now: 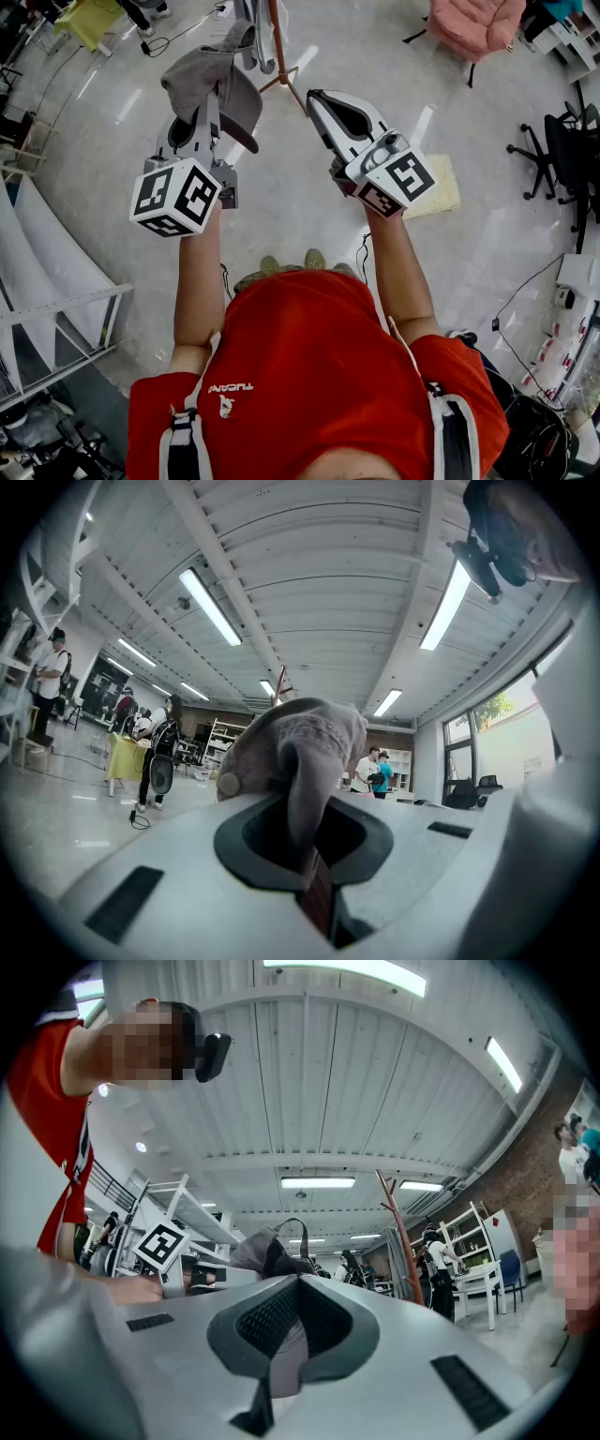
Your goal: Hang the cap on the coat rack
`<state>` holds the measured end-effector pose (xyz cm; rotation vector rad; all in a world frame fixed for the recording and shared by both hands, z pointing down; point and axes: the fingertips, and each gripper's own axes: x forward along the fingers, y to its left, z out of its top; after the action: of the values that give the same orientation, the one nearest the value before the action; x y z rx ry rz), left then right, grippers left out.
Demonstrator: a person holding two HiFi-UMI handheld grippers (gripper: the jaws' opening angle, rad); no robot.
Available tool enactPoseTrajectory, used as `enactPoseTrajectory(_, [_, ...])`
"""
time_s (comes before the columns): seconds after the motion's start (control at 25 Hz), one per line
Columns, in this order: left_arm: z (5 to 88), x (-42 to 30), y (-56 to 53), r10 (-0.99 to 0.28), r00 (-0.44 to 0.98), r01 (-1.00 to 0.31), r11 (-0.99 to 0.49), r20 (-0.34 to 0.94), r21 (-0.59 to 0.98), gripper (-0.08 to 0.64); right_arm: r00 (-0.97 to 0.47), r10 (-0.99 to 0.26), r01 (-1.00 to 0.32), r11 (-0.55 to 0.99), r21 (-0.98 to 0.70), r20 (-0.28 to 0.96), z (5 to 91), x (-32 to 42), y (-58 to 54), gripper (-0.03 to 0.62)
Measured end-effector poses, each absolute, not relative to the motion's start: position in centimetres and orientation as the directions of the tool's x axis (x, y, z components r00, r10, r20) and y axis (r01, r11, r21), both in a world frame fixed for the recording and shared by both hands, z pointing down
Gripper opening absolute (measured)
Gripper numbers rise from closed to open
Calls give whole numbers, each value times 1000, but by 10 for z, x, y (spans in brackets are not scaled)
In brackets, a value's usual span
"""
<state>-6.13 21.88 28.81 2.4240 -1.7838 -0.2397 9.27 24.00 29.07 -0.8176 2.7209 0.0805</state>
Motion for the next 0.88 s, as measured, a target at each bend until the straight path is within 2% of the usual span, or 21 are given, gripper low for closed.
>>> enactPoseTrajectory(0.48, [295,-44,212,-961,271,-944,-275,-48,184,31,-807,-508,-504,858,-98,-300,299,112,227,23])
enactPoseTrajectory(0.88, [309,-77,204,-976,215,-954,-218,-34,208,31,-817,-490,-481,870,-109,-305,310,102,221,23])
